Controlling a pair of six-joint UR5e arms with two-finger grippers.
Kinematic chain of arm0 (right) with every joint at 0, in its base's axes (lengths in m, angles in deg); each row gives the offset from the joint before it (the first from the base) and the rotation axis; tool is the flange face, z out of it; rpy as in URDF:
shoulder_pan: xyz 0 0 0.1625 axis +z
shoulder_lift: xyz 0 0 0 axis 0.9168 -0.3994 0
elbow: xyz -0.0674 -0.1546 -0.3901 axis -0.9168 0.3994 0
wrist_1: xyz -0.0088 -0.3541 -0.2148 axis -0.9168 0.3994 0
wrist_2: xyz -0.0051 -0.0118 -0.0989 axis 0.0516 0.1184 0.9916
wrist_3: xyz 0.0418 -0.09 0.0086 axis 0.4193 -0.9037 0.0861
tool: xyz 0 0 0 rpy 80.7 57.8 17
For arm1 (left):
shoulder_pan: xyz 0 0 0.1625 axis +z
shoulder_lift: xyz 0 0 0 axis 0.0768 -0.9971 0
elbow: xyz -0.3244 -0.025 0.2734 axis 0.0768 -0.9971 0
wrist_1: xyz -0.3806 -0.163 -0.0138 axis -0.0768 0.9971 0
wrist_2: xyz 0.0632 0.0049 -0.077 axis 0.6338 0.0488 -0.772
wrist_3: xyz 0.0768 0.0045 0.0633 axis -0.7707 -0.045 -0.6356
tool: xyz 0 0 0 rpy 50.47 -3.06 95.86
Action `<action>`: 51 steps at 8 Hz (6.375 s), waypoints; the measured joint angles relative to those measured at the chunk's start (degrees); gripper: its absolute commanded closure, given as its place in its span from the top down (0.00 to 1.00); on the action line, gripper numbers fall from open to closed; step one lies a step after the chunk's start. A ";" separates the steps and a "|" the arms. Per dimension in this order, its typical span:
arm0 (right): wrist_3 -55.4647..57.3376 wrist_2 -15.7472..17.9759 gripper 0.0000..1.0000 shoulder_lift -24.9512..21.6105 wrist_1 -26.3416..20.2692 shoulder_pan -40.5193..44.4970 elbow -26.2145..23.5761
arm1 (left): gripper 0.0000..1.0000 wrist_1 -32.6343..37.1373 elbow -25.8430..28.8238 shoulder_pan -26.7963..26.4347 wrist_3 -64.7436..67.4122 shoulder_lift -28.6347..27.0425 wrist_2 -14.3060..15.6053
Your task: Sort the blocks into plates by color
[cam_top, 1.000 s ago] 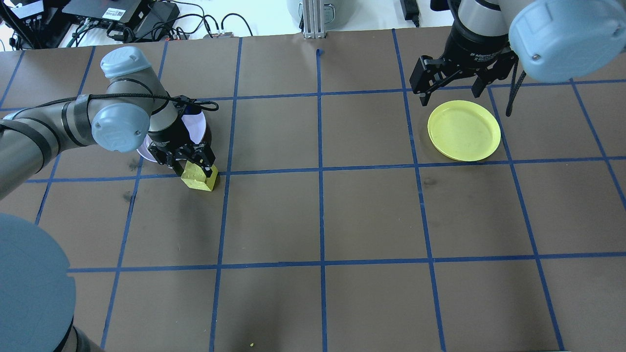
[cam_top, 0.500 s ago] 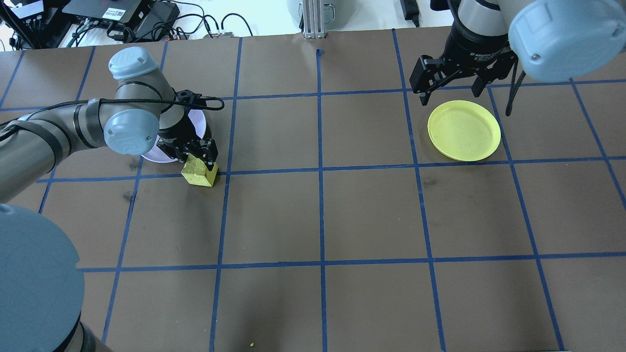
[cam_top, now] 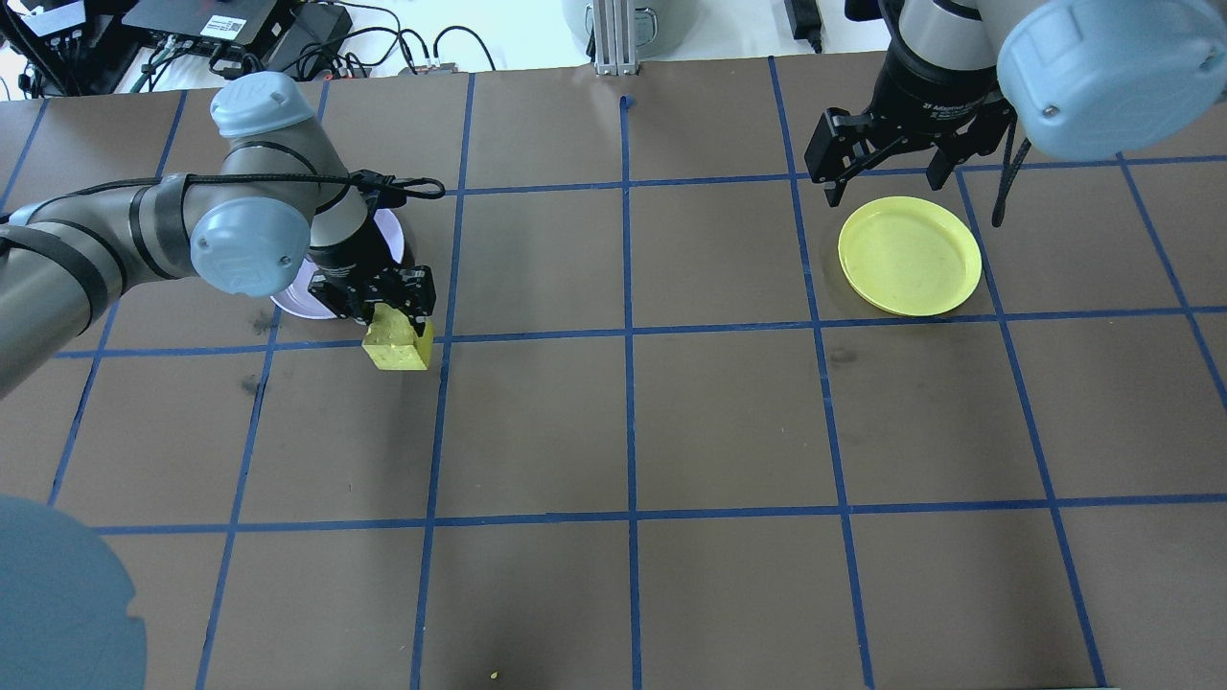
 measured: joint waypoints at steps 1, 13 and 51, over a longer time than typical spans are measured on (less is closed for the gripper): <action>0.00 0.00 1.00 0.00 -0.05 -0.01 0.00 | 0.33 1.26 0.12 -3.12 6.85 1.43 -0.65; -3.11 0.30 1.00 -0.58 0.96 -0.36 0.08 | 1.00 -10.89 3.25 -30.27 38.56 -6.42 -10.42; -3.74 -0.09 0.00 17.19 28.89 0.28 -3.85 | 1.00 20.93 18.55 -4.13 3.00 16.69 3.52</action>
